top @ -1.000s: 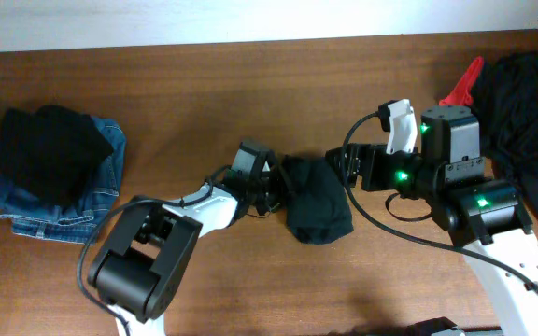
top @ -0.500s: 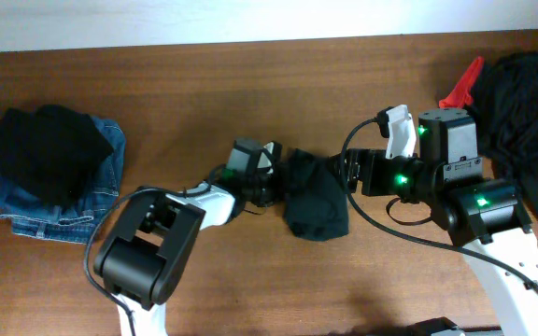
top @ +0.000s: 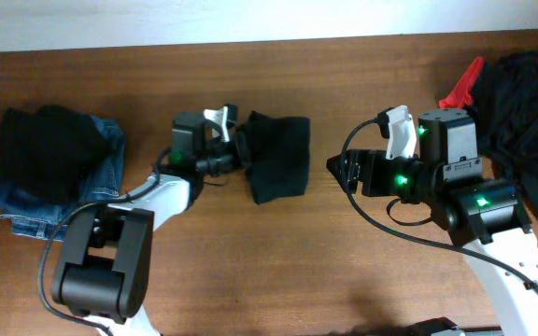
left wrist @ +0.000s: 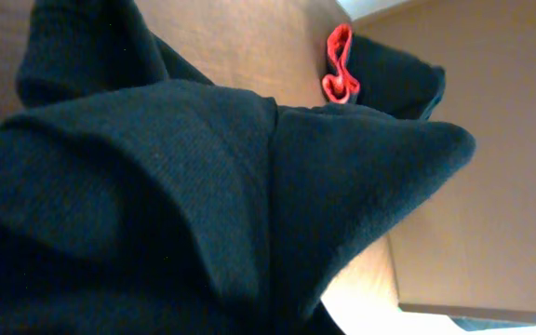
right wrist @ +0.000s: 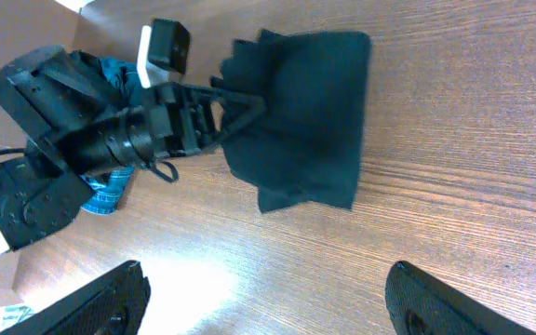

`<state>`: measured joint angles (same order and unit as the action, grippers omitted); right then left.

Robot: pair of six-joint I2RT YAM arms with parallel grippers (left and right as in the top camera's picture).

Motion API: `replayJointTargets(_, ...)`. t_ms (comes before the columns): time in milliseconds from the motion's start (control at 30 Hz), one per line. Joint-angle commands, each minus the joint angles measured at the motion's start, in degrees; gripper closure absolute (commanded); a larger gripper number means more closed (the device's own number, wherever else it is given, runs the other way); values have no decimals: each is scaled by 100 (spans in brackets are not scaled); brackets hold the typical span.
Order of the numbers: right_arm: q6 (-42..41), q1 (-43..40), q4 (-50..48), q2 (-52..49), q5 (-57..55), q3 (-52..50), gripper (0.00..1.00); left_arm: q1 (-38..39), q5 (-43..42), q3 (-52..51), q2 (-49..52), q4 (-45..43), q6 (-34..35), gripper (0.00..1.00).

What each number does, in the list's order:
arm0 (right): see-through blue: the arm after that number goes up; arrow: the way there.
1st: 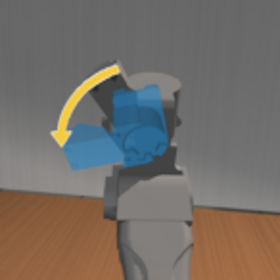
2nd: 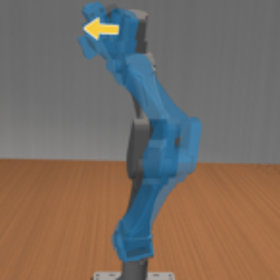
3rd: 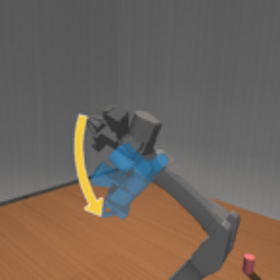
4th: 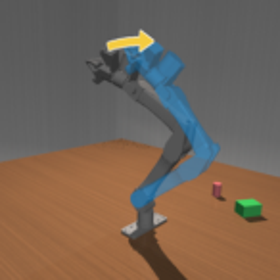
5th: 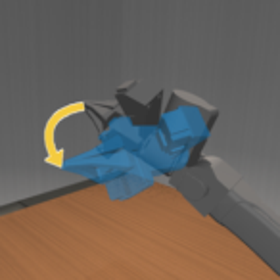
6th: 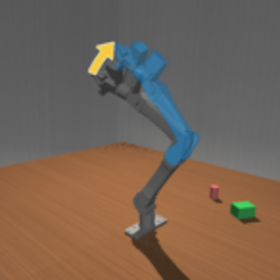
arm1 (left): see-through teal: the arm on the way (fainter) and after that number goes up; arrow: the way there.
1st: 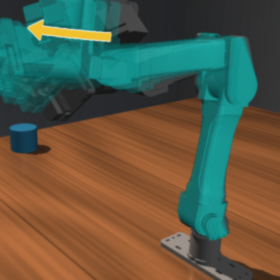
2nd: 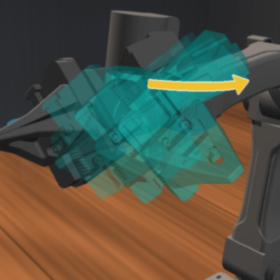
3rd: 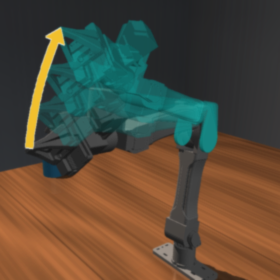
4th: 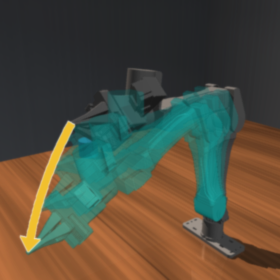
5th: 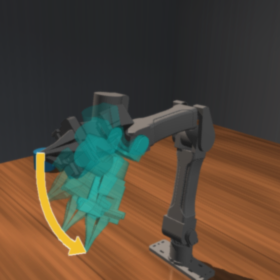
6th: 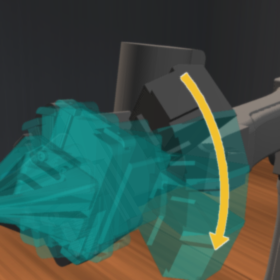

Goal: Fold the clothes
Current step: 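Carry the folded shirt with the left gripper onto the left clothes stack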

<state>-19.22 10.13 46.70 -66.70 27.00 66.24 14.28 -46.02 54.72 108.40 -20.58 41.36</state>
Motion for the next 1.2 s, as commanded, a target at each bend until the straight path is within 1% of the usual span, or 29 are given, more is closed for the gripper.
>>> replayJointTargets(0, 37, -52, 7, 24, -74, 70, 14, -365, -308, 79, -323, -83, -46, 100)
replayJointTargets(167, 37, -52, 9, 24, -74, 70, 14, -828, -219, 96, -717, -79, -20, 99)
replayJointTargets(333, 37, -52, 9, 22, -74, 70, 14, -1467, -219, 96, -1104, -17, 212, 99)
replayJointTargets(433, 37, -52, 11, 22, -74, 70, 14, -1961, -173, 96, -1351, -20, 474, 99)
replayJointTargets(567, 39, -52, 42, 22, -74, 70, 14, -2708, -66, 101, -1641, -42, 905, 100)
replayJointTargets(633, 39, -52, 50, 22, -76, 70, 14, -3228, -70, 103, -1805, -39, 1185, 100)
replayJointTargets(667, 39, -52, 50, 22, -76, 70, 14, -3617, -79, 103, -1917, -20, 1410, 100)
replayJointTargets(767, 39, -52, 79, 22, -76, 70, 14, -4312, -118, 103, -2111, -2, 1779, 99)
replayJointTargets(900, 42, -52, 144, 22, -76, 70, 15, -5099, -116, 103, -2225, 2, 2050, 100)
replayJointTargets(967, 44, -52, 190, 22, -79, 70, 15, -5475, -101, 103, -2223, 79, 2087, 100)
replayJointTargets(1067, 83, -52, 293, 22, -116, 70, 15, -5965, 164, 101, -2212, 531, 2048, 99)
replayJointTargets(1167, 87, -50, 415, 22, -225, 70, 15, -6127, 522, 98, -2153, 855, 1523, 99)
